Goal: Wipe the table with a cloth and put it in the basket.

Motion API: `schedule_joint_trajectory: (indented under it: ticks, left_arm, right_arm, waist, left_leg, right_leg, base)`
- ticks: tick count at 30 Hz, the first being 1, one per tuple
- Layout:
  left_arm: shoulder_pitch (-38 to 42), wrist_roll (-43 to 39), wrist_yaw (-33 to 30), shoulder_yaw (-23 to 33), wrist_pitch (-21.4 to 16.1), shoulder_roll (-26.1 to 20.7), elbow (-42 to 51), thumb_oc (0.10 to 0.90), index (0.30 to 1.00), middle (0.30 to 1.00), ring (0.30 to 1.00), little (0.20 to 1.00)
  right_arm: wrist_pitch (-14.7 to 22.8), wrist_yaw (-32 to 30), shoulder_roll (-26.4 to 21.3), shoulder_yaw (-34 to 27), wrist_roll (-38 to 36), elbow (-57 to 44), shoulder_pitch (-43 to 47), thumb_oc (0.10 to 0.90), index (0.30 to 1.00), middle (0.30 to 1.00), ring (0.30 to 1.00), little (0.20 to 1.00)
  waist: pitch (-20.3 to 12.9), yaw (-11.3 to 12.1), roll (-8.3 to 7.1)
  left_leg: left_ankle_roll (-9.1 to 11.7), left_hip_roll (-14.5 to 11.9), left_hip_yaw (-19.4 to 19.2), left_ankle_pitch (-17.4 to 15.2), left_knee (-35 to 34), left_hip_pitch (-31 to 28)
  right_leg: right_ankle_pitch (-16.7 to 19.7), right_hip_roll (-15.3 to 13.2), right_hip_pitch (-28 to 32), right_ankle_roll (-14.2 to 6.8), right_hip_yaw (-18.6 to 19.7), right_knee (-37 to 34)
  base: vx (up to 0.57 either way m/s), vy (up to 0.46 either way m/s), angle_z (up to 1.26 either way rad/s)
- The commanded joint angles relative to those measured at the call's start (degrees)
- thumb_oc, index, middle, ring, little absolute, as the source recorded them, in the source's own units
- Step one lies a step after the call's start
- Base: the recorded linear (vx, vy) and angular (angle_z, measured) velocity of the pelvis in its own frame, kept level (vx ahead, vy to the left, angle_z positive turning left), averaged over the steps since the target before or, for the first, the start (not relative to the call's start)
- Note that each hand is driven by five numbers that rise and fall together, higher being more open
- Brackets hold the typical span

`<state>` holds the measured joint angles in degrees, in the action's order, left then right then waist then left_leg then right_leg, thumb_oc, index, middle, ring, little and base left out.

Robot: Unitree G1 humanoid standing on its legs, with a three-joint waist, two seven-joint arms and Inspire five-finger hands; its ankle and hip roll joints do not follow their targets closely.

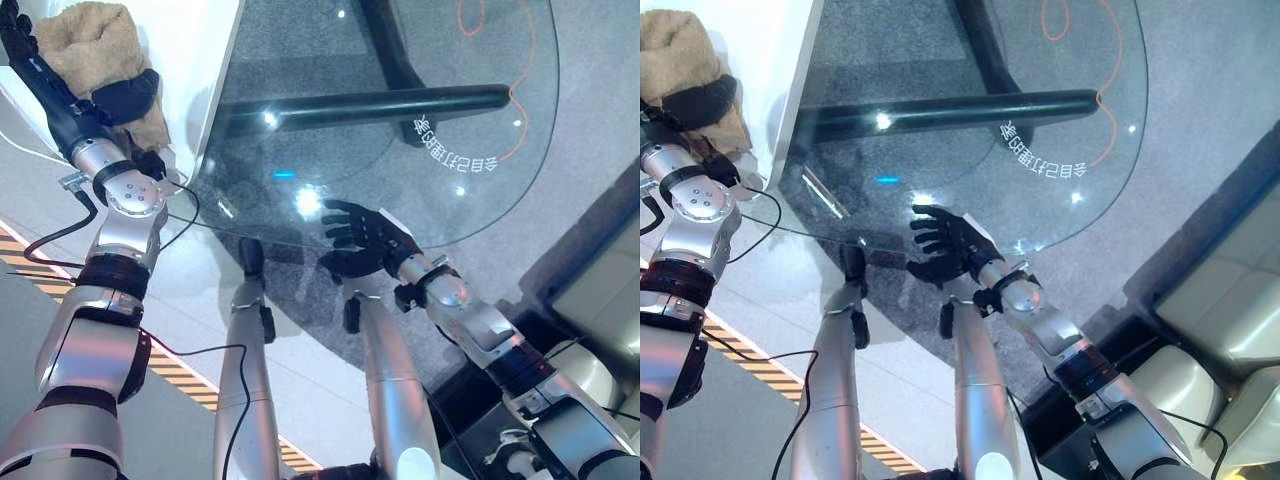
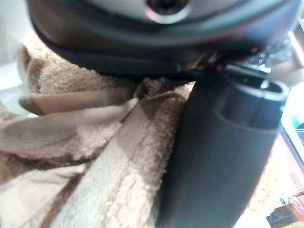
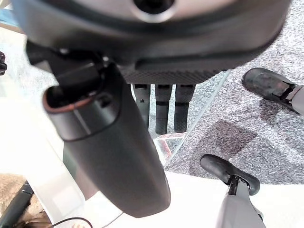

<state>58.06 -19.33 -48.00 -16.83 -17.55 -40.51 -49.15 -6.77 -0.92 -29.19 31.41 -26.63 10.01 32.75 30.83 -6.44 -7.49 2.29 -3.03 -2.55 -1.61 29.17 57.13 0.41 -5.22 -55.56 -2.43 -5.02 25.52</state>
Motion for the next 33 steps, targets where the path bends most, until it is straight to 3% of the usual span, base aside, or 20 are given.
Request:
schedule_joint_trajectory:
  ticks: [1, 2, 3, 6, 7, 8, 9, 10, 12, 13, 18, 25, 33]
  left_arm:
    - [2.4, 2.1, -1.3, 1.7, -2.9, -6.2, 0.3, 0.8, 0.9, 0.9, 0.9, 0.9]
    - [3.0, 2.4, -1.3, 1.9, -2.9, -6.4, 0.4, 0.8, 0.9, 0.9, 0.9, 0.9]
    - [2.5, 2.8, -1.4, 1.7, -2.6, -6.4, 0.5, 0.8, 0.9, 0.9, 0.9, 0.9]
    - [3.1, 3.1, -1.0, 1.7, -2.6, -7.3, 0.6, 0.8, 0.9, 0.9, 0.9, 0.9]
    - [2.4, 3.2, -1.2, 1.6, -2.7, -7.3, 0.7, 0.8, 0.9, 0.9, 0.9, 0.9]
    - [2.8, 3.7, -1.5, 1.7, -3.0, -7.5, 0.9, 0.8, 0.9, 0.9, 0.9, 0.9]
    - [1.4, 5.1, -2.3, 1.9, -3.2, -7.6, 1.4, 0.8, 0.9, 0.9, 0.9, 0.9]
    - [1.8, 5.7, -2.6, 2.1, -3.2, -7.7, 1.8, 0.8, 0.9, 0.9, 0.9, 0.9]
    - [0.7, 7.2, -4.3, 2.3, -3.1, -7.8, 2.6, 0.8, 0.9, 0.9, 0.9, 0.9]
    - [1.0, 7.9, -5.4, 2.8, -3.6, -8.2, 3.1, 0.8, 0.9, 0.9, 0.9, 0.9]
    - [0.3, 11.2, -7.6, 3.5, -3.6, -9.9, 4.3, 0.8, 0.9, 0.9, 0.9, 0.9]
    - [-1.5, 11.1, -6.0, 5.1, -4.2, -11.6, 6.9, 0.8, 0.9, 0.9, 0.9, 0.9]
    - [-4.8, 11.7, -2.8, 7.3, -6.7, -12.5, 9.3, 0.8, 0.9, 0.9, 0.9, 0.9]
  right_arm:
    - [2.0, 0.3, -0.5, 0.2, -1.0, -4.9, -6.4, 0.8, 0.9, 0.9, 0.9, 0.9]
    - [2.1, 0.3, -0.7, -0.2, -1.0, -5.0, -5.9, 0.8, 0.9, 0.9, 0.9, 0.9]
    - [2.0, 0.2, -0.5, 0.0, -0.8, -5.2, -6.5, 0.8, 0.9, 0.9, 0.9, 0.9]
    - [2.0, -0.1, -0.7, -0.3, -0.8, -5.9, -6.6, 0.8, 0.9, 0.9, 0.9, 0.9]
    - [2.1, -0.2, -0.4, 0.0, -0.7, -5.9, -7.4, 0.8, 0.9, 0.9, 0.9, 0.9]
    - [2.2, -0.2, -0.5, -0.2, -0.5, -6.1, -7.2, 0.8, 0.9, 0.9, 0.9, 0.9]
    - [2.2, -0.3, -0.2, -0.1, -0.4, -6.5, -8.6, 0.8, 0.9, 0.9, 0.9, 0.9]
    - [2.2, -0.3, -0.4, -0.4, -0.3, -6.8, -8.1, 0.8, 0.9, 0.9, 0.9, 0.9]
    - [2.0, -0.3, -0.3, -0.3, -0.1, -7.3, -9.4, 0.8, 0.9, 0.9, 0.9, 0.9]
    - [2.3, -0.2, -0.5, -0.6, 0.1, -7.5, -9.1, 0.8, 0.9, 0.9, 0.9, 0.9]
    - [4.1, 0.4, -0.6, -0.8, 0.2, -7.1, -10.8, 0.8, 0.9, 0.9, 0.9, 0.9]
    - [4.5, 3.0, 0.3, -0.2, 1.4, -7.5, -13.5, 0.8, 0.9, 0.9, 0.9, 0.9]
    - [6.6, 1.3, 0.9, -0.2, 1.1, -6.3, -15.3, 0.8, 0.9, 0.9, 0.9, 0.9]
  waist:
    - [-1.0, 1.3, -0.02]
    - [-1.0, 1.1, -0.15]
    - [-1.0, 1.3, 0.0]
    - [-1.0, 1.3, 0.0]
    - [-1.0, 1.5, 0.17]
    - [-1.0, 1.3, 0.08]
    - [-1.0, 1.6, 0.23]
    - [-1.0, 1.4, 0.11]
    - [-1.0, 1.7, 0.31]
    - [-1.0, 1.7, 0.26]
    - [-1.0, 2.4, 0.66]
    - [-1.0, 3.6, 1.33]
    - [-1.0, 5.0, 1.76]
  left_leg:
    - [-3.0, 3.0, -3.5, -4.9, -1.3, -5.4]
    - [-3.3, 3.0, -4.1, -3.3, -1.7, -4.0]
    - [-3.1, 3.0, -3.6, -4.5, -1.5, -5.2]
    - [-3.3, 3.1, -4.1, -3.1, -2.0, -4.4]
    - [-3.1, 3.0, -3.5, -4.5, -1.8, -5.8]
    - [-3.4, 3.1, -4.1, -3.1, -2.1, -4.7]
    - [-3.2, 2.9, -3.5, -5.0, -1.7, -6.5]
    - [-3.5, 3.0, -4.1, -3.3, -2.1, -5.1]
    - [-3.2, 3.0, -3.6, -4.8, -2.1, -7.0]
    - [-3.5, 3.1, -4.2, -3.0, -2.7, -5.6]
    - [-3.5, 3.1, -4.1, -2.7, -3.5, -7.4]
    - [-3.4, 3.2, -4.0, -2.6, -4.6, -11.2]
    - [-3.0, 3.3, -3.5, -2.0, -5.9, -15.2]
  right_leg:
    - [1.0, 2.0, 3.7, -2.6, -0.1, -3.0]
    - [2.5, 1.7, 2.4, -2.2, -0.4, -3.6]
    - [1.3, 1.9, 3.5, -2.5, -0.2, -3.1]
    - [2.4, 1.6, 2.8, -2.1, -0.6, -3.7]
    - [1.1, 1.8, 4.1, -2.4, -0.5, -3.2]
    - [2.3, 1.5, 3.0, -2.0, -0.7, -3.6]
    - [0.6, 1.9, 4.7, -2.5, -0.5, -2.8]
    - [2.1, 1.6, 3.4, -2.0, -0.7, -3.4]
    - [0.5, 1.9, 5.2, -2.4, -0.6, -2.9]
    - [1.9, 1.7, 3.9, -1.9, -0.9, -3.6]
    - [1.0, 1.7, 5.8, -1.6, -1.7, -3.2]
    - [-0.5, 1.6, 10.1, -1.1, -3.0, -3.3]
    - [-2.0, 1.8, 14.5, -0.2, -4.4, -3.1]
  base:
    - [-0.06, -0.049, -0.01]
    - [-0.02, -0.036, 0.01]
    - [-0.07, -0.04, 0.0]
    - [-0.01, -0.032, 0.01]
    - [0.0, 0.0, 0.0]
    - [0.06, -0.034, 0.0]
    - [-0.04, -0.043, 0.0]
    - [0.05, -0.021, -0.01]
    - [-0.01, -0.017, 0.0]
    - [-0.06, -0.05, 0.02]
    - [-0.04, -0.062, -0.01]
    - [-0.04, -0.098, 0.01]
    - [-0.04, -0.121, 0.09]
